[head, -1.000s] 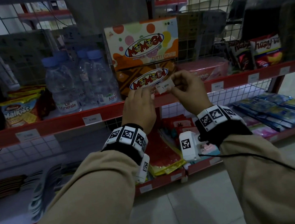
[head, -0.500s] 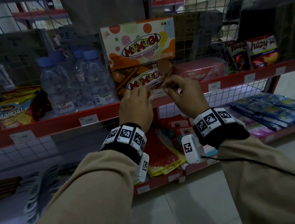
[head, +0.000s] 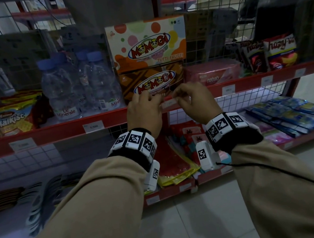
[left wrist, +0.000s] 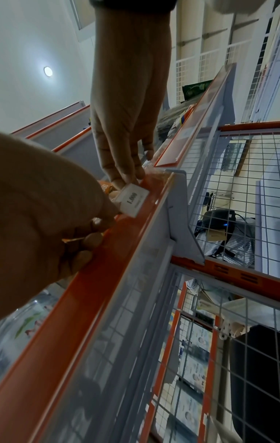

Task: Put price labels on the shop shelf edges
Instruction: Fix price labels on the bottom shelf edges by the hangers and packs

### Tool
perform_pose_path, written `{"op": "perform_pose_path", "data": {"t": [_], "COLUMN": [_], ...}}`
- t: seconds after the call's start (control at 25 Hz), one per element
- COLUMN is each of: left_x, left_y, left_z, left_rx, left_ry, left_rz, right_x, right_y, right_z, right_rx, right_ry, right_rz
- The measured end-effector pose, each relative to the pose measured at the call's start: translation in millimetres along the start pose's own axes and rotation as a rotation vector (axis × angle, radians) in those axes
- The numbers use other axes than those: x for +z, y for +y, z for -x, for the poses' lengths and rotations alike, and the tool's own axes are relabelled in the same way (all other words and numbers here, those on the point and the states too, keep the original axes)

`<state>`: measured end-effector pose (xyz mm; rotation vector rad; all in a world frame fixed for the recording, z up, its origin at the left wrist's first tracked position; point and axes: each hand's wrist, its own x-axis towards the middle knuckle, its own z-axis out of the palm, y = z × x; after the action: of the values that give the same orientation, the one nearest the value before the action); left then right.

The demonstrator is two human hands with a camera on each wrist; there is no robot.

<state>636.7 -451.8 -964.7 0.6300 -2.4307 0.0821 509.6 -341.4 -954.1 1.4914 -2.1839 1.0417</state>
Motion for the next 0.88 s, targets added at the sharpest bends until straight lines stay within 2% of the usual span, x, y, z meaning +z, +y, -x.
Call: {"op": "perform_pose_path", "data": {"t": [0.28, 0.68, 0.88], "left_x": [2.2, 3.8, 1.6], "left_y": [1.2, 1.8, 0.0], "left_z": [1.1, -0.3, -1.3], "left_rx": [0.011, 0.018, 0.032], "left_ry": [0.033, 0.018, 0.037], "left_rz": [-0.007, -0.058, -0.019], "right_x": [-5.1, -3.0, -2.1], "right_y": [1.9, 1.8, 4.1], "right_z": [-0.2, -1.1, -0.4], "right_rx": [-0.028, -0.027, -0.032], "right_ry": [-0.113, -0.154, -0.110], "right_rz": [0.256, 0.279, 0.215]}}
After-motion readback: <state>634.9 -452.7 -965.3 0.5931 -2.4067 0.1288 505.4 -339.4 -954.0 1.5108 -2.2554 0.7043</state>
